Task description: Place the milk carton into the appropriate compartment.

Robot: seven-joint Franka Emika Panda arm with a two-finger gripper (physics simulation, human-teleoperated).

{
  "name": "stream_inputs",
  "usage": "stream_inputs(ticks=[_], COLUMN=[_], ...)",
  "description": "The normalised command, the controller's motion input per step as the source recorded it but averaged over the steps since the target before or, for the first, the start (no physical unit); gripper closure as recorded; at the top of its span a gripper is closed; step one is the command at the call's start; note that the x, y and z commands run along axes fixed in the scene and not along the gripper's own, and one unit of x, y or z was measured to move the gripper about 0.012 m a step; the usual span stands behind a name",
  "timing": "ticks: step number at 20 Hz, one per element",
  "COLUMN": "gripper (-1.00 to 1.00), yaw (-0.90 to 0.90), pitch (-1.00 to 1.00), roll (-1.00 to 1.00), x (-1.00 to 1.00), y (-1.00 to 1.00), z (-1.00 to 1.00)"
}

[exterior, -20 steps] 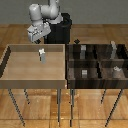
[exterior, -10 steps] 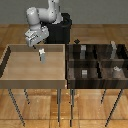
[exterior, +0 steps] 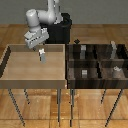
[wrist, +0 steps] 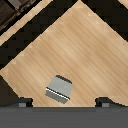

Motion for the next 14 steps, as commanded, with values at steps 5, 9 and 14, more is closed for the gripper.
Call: stream_inputs(ticks=[5,9,14], gripper=[-1.00,-1.00,-1.00], yaw=[0.00,0.00,0.00], pitch=[0.00,0.00,0.00], roll=[0.00,0.00,0.00], x=[0.20,-0.50,0.00], y=[0.00,0.00,0.00], z=[0.00,0.00,-0.80])
